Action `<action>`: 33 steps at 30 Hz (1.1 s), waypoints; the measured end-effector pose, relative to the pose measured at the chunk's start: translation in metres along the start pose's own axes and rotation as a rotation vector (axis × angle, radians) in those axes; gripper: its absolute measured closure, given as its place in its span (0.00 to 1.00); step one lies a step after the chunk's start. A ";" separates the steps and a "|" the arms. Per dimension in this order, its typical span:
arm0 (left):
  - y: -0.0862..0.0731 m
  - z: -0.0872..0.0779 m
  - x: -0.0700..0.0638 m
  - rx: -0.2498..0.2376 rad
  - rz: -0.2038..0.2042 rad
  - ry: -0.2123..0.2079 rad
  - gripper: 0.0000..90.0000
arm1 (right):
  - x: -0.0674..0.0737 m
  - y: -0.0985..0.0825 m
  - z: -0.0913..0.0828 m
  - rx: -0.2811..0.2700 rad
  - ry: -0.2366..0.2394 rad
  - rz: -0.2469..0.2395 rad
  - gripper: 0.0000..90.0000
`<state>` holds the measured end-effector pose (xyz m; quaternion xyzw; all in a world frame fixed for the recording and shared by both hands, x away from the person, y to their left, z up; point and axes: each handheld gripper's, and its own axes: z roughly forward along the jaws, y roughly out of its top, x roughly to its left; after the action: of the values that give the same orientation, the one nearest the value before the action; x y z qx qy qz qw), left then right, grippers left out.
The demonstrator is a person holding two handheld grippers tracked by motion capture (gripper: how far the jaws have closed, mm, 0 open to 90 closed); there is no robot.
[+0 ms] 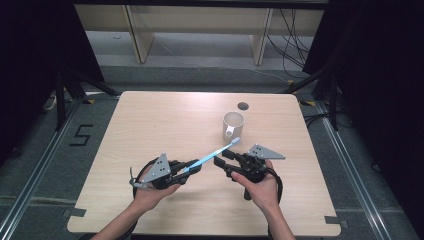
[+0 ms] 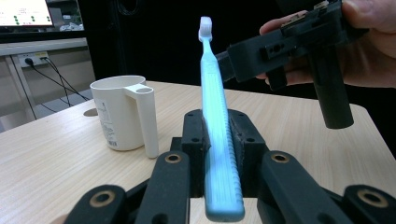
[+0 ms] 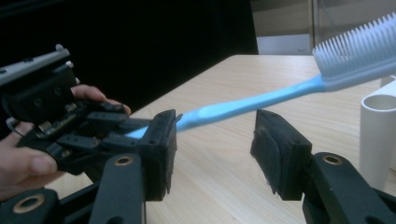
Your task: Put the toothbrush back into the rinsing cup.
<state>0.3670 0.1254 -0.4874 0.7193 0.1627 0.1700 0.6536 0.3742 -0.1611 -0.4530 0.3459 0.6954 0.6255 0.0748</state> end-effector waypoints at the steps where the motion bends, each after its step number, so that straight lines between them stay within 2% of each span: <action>1: 0.000 0.000 0.000 0.000 0.000 0.000 0.86 | 0.000 0.001 0.001 -0.001 0.001 0.004 0.55; 6: 0.000 0.000 0.000 -0.007 0.001 0.004 0.86 | 0.001 0.004 0.002 0.012 0.004 0.025 0.55; 7: 0.000 0.000 0.000 -0.007 0.001 0.004 0.86 | 0.000 0.004 0.004 -0.014 0.006 0.013 0.55; 9: 0.000 0.000 -0.001 -0.010 -0.001 0.004 0.86 | 0.000 0.006 0.005 -0.009 -0.003 0.012 0.55; 10: 0.000 0.000 -0.001 -0.010 -0.001 0.004 0.86 | 0.001 0.007 0.004 0.005 -0.007 0.031 0.55; 12: 0.001 0.000 -0.001 -0.014 0.000 0.003 0.86 | 0.000 0.007 0.007 -0.014 0.000 0.024 0.56; 14: 0.001 0.000 -0.001 -0.017 0.004 0.009 0.86 | 0.000 0.008 0.006 0.000 -0.003 0.031 0.56; 15: 0.001 0.000 -0.001 -0.018 0.004 0.015 0.86 | 0.001 0.009 0.009 -0.021 -0.007 0.053 0.56; 18: 0.001 0.000 -0.001 -0.022 0.002 0.017 0.86 | -0.001 0.010 0.010 -0.028 -0.004 0.045 0.57; 19: 0.001 0.000 -0.001 -0.024 0.001 0.020 0.86 | -0.001 0.011 0.011 -0.026 0.000 0.073 0.57; 22: 0.001 0.000 0.000 -0.026 0.001 0.022 0.86 | 0.000 0.013 0.012 -0.032 0.001 0.071 0.58; 26: 0.002 0.000 0.000 -0.025 0.001 0.023 0.86 | 0.001 0.015 0.015 -0.058 0.010 0.106 0.59; 28: 0.002 0.000 0.000 -0.029 0.001 0.026 0.86 | 0.002 0.017 0.017 -0.062 0.013 0.102 0.65; 32: 0.001 0.000 0.000 -0.020 0.003 0.027 0.86 | 0.003 0.018 0.017 -0.064 0.005 0.125 0.71; 33: 0.000 0.001 0.000 -0.011 0.005 0.029 0.86 | 0.005 0.019 0.016 -0.065 0.016 0.154 0.74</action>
<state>0.3672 0.1240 -0.4876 0.7136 0.1694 0.1830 0.6547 0.3865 -0.1455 -0.4376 0.3907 0.6464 0.6545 0.0321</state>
